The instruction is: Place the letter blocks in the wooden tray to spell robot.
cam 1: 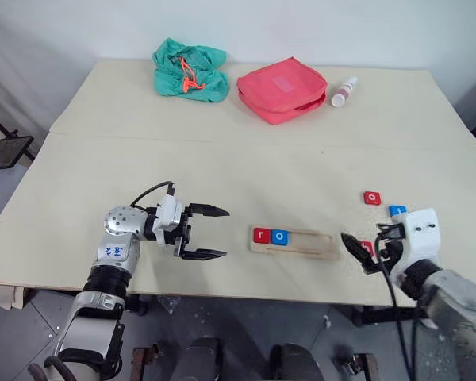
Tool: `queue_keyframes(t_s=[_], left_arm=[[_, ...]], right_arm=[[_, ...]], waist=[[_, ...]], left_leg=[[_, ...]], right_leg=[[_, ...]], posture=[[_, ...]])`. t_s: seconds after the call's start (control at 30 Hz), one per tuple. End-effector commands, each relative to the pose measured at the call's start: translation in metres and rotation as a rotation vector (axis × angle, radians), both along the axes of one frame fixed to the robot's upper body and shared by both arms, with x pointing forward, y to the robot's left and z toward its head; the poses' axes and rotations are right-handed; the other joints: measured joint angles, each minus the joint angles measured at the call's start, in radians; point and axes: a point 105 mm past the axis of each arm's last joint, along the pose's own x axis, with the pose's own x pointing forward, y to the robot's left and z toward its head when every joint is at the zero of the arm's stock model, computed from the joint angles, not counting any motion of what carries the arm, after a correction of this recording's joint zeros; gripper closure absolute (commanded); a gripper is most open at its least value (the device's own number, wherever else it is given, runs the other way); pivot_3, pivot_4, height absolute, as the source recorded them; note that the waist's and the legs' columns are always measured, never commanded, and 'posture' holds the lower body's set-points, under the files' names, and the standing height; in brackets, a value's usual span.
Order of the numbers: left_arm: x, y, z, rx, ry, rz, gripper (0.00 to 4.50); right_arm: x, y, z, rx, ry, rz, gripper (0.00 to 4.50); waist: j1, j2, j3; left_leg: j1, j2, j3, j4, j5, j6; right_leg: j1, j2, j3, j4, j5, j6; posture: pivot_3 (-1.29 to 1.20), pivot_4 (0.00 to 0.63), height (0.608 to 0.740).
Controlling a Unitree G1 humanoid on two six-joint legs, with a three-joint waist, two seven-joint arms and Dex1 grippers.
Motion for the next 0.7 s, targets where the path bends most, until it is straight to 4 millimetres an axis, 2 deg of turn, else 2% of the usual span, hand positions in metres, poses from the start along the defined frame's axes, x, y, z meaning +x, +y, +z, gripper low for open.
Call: queue_keyframes(t_s=[0.03,0.13,0.33,0.53,0.7], left_arm=[[-0.001,0.0,0.008,-0.025,-0.029,-0.019,0.0],[-0.002,0.0,0.008,-0.022,-0.03,-0.02,0.0],[-0.004,0.003,0.007,-0.021,-0.034,-0.015,0.0],[-0.007,0.007,0.007,-0.018,-0.038,-0.005,0.0],[-0.011,0.011,0.007,-0.015,-0.038,0.0,0.0]], right_arm=[[-0.003,-0.001,0.007,-0.021,0.002,0.163,0.03],[-0.004,-0.008,0.003,-0.11,0.072,0.368,0.03],[0.003,-0.029,-0.008,-0.284,0.188,0.596,0.03],[0.028,-0.043,-0.011,-0.411,0.211,0.706,0.03],[0.039,-0.047,-0.018,-0.459,0.232,0.763,0.03]], waist=[[0.0,0.0,0.0],[0.0,0.0,0.0],[0.0,-0.001,0.001],[-0.003,-0.001,0.001],[0.0,-0.001,0.001]], left_leg=[[0.0,0.0,0.0,0.0,0.0,0.0],[0.0,0.0,0.001,0.0,0.0,0.001],[-0.001,0.001,0.004,0.001,0.0,0.001],[-0.001,0.001,0.005,0.002,0.0,0.001],[-0.002,0.001,0.005,0.002,0.0,0.001]], right_leg=[[0.0,0.0,-0.001,0.0,0.0,0.0],[0.001,0.0,-0.001,-0.002,0.0,0.0],[0.002,0.0,-0.003,-0.003,0.0,0.0],[0.002,0.0,-0.004,-0.004,0.0,0.0],[0.002,-0.001,-0.005,-0.004,0.0,0.001]], posture=[[0.0,0.15,0.74],[0.0,0.15,0.74],[0.0,0.15,0.74],[0.0,0.15,0.74],[0.0,0.15,0.74]])
